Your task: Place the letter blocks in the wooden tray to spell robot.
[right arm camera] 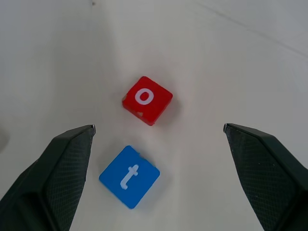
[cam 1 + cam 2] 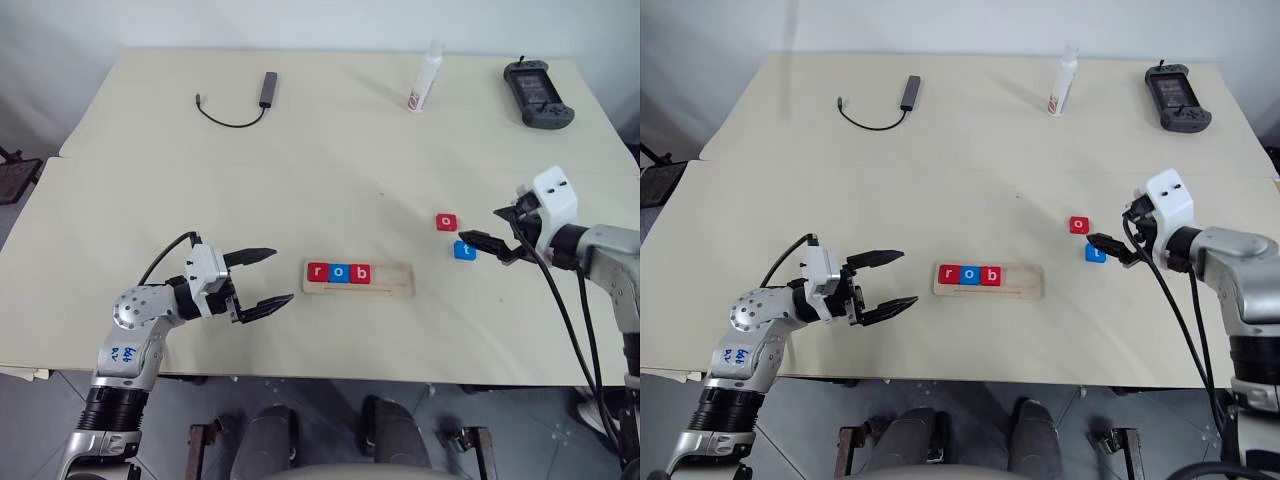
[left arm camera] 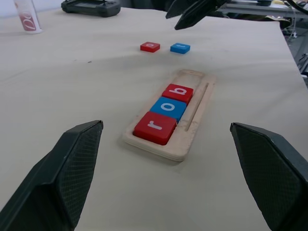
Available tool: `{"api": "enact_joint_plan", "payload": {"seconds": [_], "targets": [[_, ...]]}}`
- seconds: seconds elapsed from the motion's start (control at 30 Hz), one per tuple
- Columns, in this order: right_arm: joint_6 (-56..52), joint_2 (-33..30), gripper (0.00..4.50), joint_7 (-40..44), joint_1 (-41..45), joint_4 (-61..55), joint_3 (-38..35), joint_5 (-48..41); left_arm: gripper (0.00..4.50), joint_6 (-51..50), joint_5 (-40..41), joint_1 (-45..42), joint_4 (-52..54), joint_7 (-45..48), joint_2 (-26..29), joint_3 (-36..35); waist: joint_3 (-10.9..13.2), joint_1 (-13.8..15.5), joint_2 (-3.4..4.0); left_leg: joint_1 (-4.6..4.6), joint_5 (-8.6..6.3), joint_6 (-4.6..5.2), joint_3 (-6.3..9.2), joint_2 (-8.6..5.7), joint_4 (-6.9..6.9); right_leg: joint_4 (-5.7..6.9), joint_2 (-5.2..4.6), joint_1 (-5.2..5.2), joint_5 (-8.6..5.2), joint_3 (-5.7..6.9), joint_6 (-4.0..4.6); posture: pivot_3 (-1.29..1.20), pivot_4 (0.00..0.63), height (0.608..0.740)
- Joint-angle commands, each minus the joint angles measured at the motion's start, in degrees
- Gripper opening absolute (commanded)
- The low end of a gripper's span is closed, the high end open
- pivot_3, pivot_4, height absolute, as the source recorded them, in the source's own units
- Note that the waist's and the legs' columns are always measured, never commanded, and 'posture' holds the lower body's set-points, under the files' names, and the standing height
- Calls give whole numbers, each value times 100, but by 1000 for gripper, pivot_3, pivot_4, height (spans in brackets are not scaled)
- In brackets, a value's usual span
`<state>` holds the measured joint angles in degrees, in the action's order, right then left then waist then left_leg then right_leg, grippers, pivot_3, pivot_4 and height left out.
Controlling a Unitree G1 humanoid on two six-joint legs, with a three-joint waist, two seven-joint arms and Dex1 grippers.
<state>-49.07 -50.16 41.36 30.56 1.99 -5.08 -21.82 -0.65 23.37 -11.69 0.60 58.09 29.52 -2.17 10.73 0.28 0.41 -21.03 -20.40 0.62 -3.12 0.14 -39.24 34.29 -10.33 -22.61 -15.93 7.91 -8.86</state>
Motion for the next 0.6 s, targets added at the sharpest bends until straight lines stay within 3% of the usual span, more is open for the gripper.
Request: {"api": "enact_joint_plan", "payload": {"seconds": [0.03,0.33,0.6], "targets": [[-173,-82,4474,92,132,-75,82,54,4500,103,-5,145,323,-69,-13,-36,0,-4,0,-4,0,0,3,0,0,-4,0,0,0,5,0,0,150,740],[-674,106,4474,12,433,-250,107,-36,4500,81,12,266,426,-138,21,-63,0,-27,0,-9,0,0,9,0,0,-10,0,1,1,13,-2,0,150,740],[-1236,1175,4474,-1248,821,117,103,297,4500,82,3,236,434,-164,-2,-56,0,-32,0,-10,0,-1,9,3,0,-7,3,0,1,13,-2,0,150,740]]}}
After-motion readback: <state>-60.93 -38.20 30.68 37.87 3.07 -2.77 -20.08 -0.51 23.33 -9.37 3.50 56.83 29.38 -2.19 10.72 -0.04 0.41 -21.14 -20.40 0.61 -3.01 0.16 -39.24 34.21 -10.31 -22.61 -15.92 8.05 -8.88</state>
